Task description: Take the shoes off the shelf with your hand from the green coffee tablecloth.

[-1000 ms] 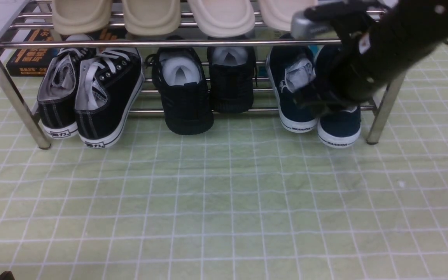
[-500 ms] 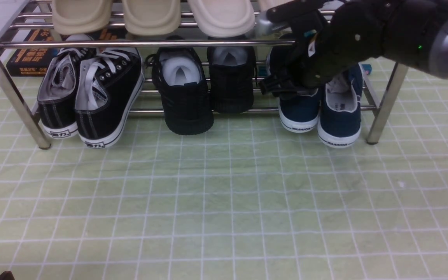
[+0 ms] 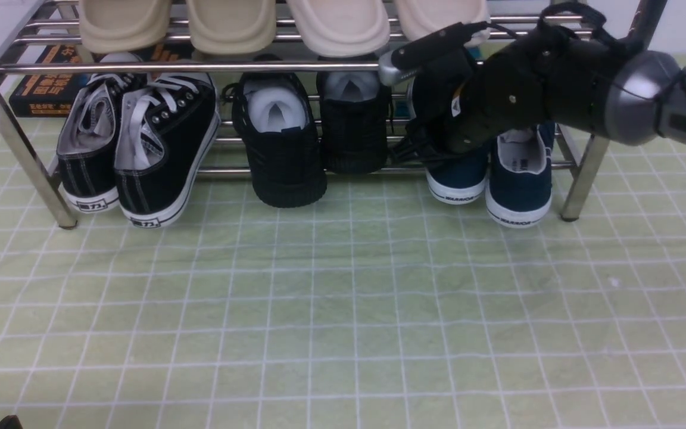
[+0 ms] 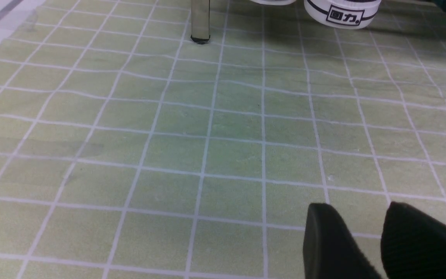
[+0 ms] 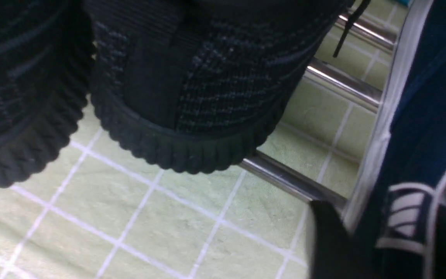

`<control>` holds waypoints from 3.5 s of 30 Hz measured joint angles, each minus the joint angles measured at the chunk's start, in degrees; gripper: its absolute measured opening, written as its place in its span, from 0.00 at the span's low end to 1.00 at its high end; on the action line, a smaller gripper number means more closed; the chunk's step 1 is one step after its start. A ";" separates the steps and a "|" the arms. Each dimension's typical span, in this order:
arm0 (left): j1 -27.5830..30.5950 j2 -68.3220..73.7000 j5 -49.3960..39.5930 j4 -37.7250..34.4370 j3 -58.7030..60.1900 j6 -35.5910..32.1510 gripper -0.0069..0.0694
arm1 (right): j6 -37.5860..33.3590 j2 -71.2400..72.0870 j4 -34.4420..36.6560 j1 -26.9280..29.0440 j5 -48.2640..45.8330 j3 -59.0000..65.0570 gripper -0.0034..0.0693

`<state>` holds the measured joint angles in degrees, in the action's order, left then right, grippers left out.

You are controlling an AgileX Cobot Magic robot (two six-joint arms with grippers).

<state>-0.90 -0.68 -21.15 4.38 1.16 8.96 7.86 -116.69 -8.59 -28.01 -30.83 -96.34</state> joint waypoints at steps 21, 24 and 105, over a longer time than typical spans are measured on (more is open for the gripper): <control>0.00 0.00 0.00 0.00 0.00 0.00 0.41 | 0.18 9.36 3.87 -2.53 -11.22 0.16 0.12; 0.00 0.00 0.00 0.00 0.00 0.00 0.41 | 0.18 12.26 5.64 -3.31 -16.87 0.16 0.12; 0.00 0.00 -0.04 0.06 0.00 0.00 0.41 | 26.23 31.60 -10.20 -26.33 -24.60 24.29 0.63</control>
<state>-0.90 -0.68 -21.19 4.43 1.16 8.96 34.09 -85.08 -18.78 -54.34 -55.43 -72.05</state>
